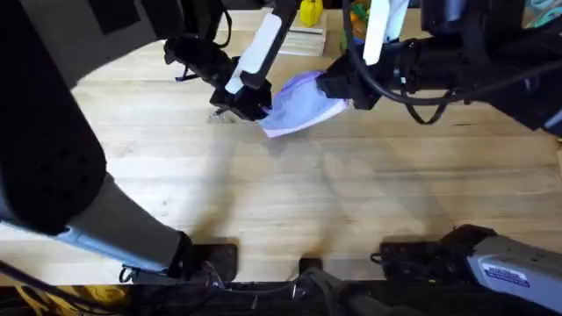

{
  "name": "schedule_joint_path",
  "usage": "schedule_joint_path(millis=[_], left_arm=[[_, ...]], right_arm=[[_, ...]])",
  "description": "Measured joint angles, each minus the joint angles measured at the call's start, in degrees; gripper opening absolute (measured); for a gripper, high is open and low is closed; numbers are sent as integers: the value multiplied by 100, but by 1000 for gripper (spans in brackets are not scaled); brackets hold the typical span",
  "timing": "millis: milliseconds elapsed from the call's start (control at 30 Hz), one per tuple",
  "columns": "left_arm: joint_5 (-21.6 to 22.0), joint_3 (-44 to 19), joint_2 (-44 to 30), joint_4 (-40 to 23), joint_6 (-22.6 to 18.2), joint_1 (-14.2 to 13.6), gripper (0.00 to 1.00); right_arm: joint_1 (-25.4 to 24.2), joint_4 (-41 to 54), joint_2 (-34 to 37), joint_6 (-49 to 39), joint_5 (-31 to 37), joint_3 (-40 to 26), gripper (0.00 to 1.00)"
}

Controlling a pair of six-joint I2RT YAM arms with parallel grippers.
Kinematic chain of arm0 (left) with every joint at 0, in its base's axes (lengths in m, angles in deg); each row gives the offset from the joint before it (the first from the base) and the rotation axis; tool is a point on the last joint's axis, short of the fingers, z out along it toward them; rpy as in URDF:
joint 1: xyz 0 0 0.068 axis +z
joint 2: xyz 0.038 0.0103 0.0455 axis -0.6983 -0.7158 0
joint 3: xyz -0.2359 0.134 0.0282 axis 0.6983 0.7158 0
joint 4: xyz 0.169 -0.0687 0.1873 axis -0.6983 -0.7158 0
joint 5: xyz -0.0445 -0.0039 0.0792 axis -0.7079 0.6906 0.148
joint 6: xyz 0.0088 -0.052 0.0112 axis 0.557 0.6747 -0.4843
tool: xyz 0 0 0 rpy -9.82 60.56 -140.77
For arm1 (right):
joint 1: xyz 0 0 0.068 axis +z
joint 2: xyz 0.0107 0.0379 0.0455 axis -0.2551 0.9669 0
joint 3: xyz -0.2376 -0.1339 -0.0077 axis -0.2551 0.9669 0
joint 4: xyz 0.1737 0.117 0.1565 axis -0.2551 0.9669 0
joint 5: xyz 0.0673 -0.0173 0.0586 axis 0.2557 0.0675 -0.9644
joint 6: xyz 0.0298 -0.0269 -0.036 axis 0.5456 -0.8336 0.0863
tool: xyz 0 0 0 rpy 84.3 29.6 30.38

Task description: Unzip the bag, pick up the pens from the table one at a time and place them inside, then zip the bag closed.

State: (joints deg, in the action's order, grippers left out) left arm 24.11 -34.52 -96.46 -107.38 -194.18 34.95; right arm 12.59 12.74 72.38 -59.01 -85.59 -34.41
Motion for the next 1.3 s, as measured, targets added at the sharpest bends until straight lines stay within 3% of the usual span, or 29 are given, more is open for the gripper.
schedule_joint_path(millis=[200,267,400,433,467,633,767,1033,1300], left_arm=[[-21,0,0,2,0,-7,43],[-57,0,0,10,0,-7,43],[-336,0,0,78,0,-86,42],[-348,0,0,94,2,-147,42],[-281,0,0,42,0,-193,42],[-285,0,0,46,0,-155,42],[-285,0,0,48,0,-155,42],[-285,0,0,48,0,-155,42],[-285,0,0,48,0,-155,42]], right_arm=[[-149,177,-131,36,-62,-8,33],[-252,270,-230,86,-146,-5,256],[-553,614,-700,101,-322,-36,838],[-664,797,-848,87,-314,-47,957],[-776,996,-971,92,-281,-61,986],[-1368,1894,-1387,103,124,-80,996],[-1678,2045,-1462,107,351,-80,997],[-1722,2430,-1423,570,454,-80,997],[-1720,2777,-1080,1451,-579,-80,997]])
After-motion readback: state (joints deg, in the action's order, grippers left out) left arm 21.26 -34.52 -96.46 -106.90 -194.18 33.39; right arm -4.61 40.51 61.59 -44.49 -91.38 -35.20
